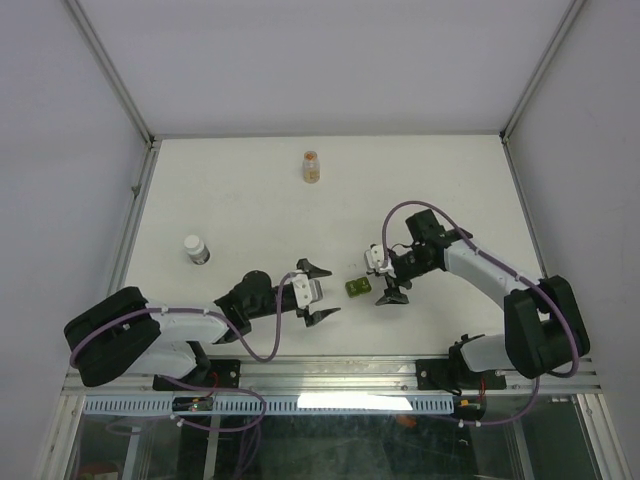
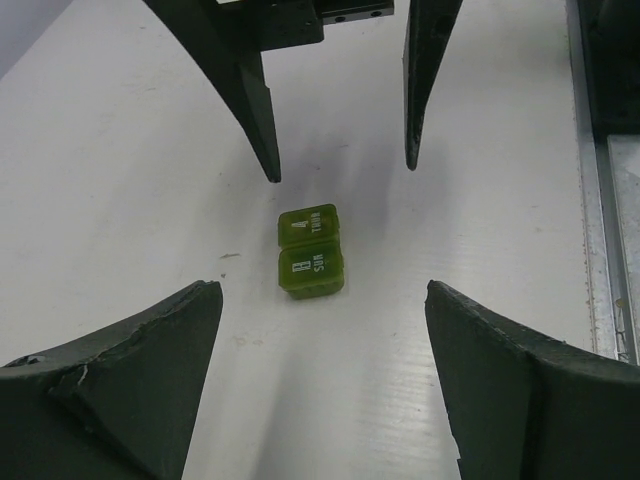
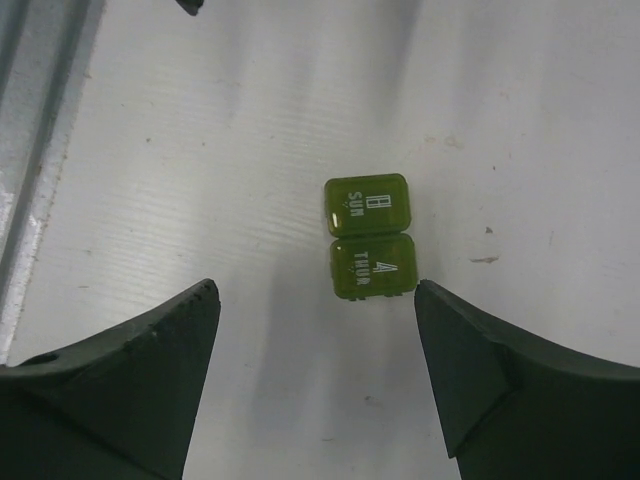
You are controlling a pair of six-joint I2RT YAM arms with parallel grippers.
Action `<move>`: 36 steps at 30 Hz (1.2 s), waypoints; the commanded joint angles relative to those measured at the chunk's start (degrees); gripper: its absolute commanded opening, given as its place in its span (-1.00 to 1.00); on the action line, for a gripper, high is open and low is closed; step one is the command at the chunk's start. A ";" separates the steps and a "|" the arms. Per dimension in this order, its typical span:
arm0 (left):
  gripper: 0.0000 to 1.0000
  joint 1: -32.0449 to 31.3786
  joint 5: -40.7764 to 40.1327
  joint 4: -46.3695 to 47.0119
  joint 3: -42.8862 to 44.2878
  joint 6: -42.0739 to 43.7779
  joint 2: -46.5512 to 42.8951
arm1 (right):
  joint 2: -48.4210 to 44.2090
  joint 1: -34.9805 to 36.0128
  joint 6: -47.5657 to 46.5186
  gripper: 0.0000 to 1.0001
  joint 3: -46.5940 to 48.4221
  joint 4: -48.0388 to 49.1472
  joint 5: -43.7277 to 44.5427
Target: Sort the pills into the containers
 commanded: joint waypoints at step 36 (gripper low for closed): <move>0.52 -3.03 -5.72 21.20 5.77 5.28 25.91 | 9.70 9.65 5.19 -0.02 2.11 14.69 13.63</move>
